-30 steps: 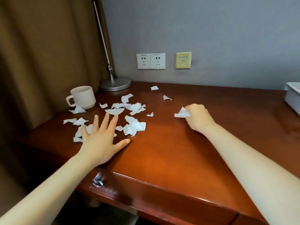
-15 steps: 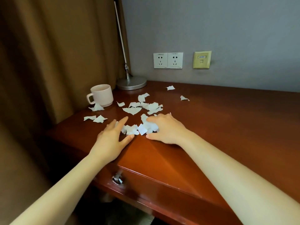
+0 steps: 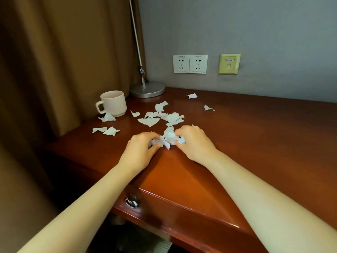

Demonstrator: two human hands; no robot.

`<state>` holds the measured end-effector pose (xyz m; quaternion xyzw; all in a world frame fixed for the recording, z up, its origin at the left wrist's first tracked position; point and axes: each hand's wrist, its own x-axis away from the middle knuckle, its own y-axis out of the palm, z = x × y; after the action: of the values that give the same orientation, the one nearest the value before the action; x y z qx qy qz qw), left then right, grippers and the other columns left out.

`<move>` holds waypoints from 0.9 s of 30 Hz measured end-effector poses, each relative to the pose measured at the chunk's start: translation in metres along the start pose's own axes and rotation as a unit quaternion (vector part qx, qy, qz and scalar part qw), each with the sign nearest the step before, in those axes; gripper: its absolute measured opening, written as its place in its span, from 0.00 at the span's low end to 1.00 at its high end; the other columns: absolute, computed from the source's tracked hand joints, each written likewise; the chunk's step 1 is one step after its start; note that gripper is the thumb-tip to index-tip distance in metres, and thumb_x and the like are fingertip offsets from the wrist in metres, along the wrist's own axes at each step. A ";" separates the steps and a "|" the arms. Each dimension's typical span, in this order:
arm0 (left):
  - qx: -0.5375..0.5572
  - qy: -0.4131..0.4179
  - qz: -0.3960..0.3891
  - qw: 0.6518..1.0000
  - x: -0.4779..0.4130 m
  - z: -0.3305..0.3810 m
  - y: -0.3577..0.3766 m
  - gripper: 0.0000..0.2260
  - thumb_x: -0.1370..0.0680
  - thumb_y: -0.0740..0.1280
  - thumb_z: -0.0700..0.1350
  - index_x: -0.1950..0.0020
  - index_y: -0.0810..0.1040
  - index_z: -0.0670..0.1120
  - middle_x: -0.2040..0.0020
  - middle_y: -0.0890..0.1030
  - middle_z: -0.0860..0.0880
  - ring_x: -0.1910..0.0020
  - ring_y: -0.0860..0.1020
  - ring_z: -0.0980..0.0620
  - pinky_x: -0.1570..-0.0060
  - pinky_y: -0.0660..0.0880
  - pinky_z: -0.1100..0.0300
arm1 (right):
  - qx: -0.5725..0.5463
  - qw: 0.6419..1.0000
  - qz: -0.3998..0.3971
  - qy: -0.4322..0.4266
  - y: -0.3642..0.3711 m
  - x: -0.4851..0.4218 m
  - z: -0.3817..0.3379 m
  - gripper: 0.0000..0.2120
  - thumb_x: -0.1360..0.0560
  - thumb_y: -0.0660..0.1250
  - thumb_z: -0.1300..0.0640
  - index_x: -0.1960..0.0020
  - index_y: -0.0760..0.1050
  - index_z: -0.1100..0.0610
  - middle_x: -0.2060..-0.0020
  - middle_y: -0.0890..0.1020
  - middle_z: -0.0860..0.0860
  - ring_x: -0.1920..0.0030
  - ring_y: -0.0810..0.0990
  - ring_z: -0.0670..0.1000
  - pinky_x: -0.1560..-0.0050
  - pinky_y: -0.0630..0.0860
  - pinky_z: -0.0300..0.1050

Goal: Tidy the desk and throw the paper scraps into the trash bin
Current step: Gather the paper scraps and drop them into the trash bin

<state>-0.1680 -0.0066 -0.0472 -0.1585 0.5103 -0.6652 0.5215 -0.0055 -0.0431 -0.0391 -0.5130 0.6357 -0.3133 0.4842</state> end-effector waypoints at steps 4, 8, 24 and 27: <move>0.008 -0.012 0.012 1.000 -0.001 0.003 0.001 0.10 0.22 0.65 0.43 0.41 0.78 0.47 0.40 0.79 0.48 0.40 0.76 0.50 0.43 0.72 0.60 | -0.040 0.998 0.024 0.035 -0.006 0.001 0.010 0.15 0.23 0.63 0.60 0.68 0.68 0.51 0.69 0.70 0.47 0.64 0.71 0.50 0.68 0.66 0.38; 0.023 -0.023 0.021 0.999 -0.003 0.006 0.000 0.09 0.22 0.65 0.41 0.43 0.79 0.47 0.42 0.80 0.47 0.40 0.77 0.49 0.45 0.72 0.62 | -0.066 0.995 0.057 0.055 -0.015 0.004 0.016 0.03 0.23 0.64 0.58 0.53 0.77 0.55 0.63 0.75 0.47 0.60 0.72 0.48 0.60 0.67 0.38; 0.057 0.102 0.036 0.992 -0.006 0.094 -0.035 0.08 0.22 0.65 0.41 0.46 0.81 0.48 0.41 0.80 0.49 0.42 0.78 0.52 0.49 0.69 0.67 | -0.047 0.985 0.146 0.077 -0.093 0.058 0.057 0.18 0.25 0.64 0.59 0.71 0.64 0.51 0.72 0.69 0.47 0.69 0.69 0.48 0.71 0.61 0.38; 0.066 0.148 0.007 0.987 0.002 0.128 -0.030 0.07 0.22 0.66 0.41 0.48 0.80 0.49 0.42 0.81 0.50 0.42 0.78 0.51 0.49 0.67 0.69 | -0.047 0.982 0.162 0.088 -0.115 0.085 0.071 0.20 0.25 0.64 0.59 0.72 0.62 0.50 0.74 0.68 0.47 0.71 0.67 0.49 0.71 0.59 0.40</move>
<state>-0.0897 -0.0761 0.0319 -0.0201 0.5380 -0.7096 0.4547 0.1004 -0.1489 0.0148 -0.3961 0.7643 -0.2444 0.4464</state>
